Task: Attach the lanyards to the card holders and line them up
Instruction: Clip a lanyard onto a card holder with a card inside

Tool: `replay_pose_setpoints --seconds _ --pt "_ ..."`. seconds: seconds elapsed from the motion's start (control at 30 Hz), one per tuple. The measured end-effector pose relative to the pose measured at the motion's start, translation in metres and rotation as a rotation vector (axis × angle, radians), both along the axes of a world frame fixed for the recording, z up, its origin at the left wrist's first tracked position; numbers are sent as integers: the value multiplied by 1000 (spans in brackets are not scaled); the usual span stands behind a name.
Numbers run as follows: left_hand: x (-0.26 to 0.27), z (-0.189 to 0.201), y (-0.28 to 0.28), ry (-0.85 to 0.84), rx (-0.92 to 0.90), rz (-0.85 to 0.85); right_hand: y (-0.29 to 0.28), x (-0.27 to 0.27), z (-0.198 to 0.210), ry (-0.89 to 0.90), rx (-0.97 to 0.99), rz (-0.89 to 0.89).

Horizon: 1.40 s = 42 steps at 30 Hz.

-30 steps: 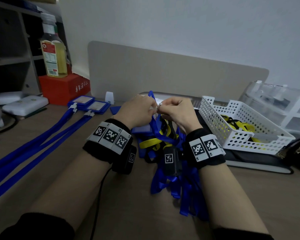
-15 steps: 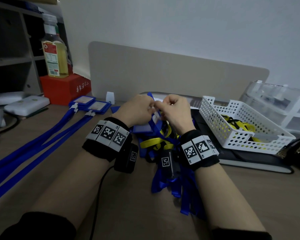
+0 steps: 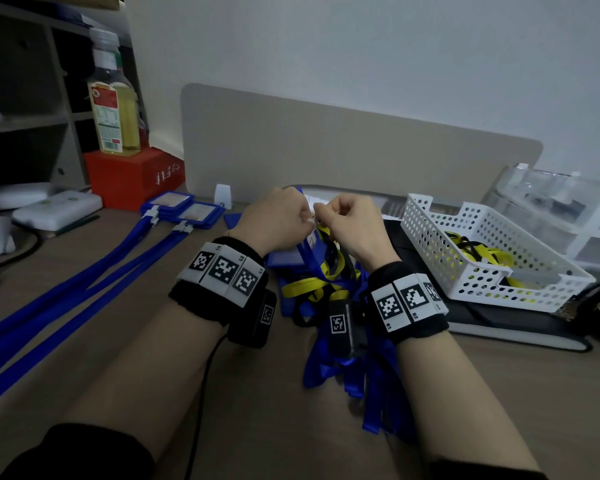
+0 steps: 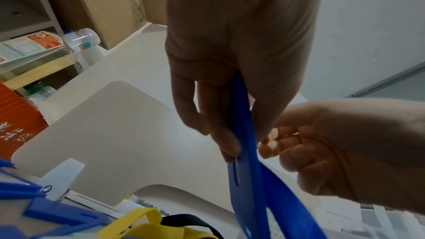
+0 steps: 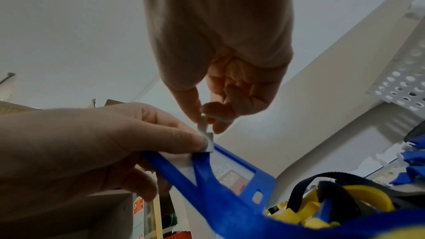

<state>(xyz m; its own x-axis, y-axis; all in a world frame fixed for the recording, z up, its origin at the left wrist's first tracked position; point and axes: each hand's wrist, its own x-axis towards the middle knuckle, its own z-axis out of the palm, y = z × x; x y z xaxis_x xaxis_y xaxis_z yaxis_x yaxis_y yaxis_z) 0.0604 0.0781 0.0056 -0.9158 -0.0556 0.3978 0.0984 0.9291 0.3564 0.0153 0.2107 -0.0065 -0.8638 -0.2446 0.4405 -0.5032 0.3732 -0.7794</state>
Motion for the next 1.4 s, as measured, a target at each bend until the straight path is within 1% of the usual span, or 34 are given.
replay_pose_setpoints --seconds 0.1,0.2,0.27,0.37,0.53,0.7,0.87,0.93,1.27,1.33,1.4 --pt "1 2 1 38 47 -14 -2 0 1 -9 -13 -3" --pt "3 2 -1 18 23 -42 -1 1 3 -49 -97 31" --pt "3 2 -1 13 5 -47 0 2 5 -58 -99 49" --pt "2 2 -2 23 -11 -15 1 5 7 -59 -82 82" --pt "1 2 -3 35 -9 24 1 8 7 -85 -125 130" --pt "1 1 3 89 -159 85 2 15 10 -148 -220 143" --pt "4 2 11 142 -312 127 1 18 11 -215 -285 115" --pt "7 3 15 159 -331 128 1 19 12 -231 -340 115" --pt "4 1 19 190 -319 94 0 21 12 -218 -441 66" --pt "2 2 17 157 -232 52 -1 19 11 -204 -461 48" --pt "3 5 11 97 -66 -30 -2 14 9 -179 -470 20"
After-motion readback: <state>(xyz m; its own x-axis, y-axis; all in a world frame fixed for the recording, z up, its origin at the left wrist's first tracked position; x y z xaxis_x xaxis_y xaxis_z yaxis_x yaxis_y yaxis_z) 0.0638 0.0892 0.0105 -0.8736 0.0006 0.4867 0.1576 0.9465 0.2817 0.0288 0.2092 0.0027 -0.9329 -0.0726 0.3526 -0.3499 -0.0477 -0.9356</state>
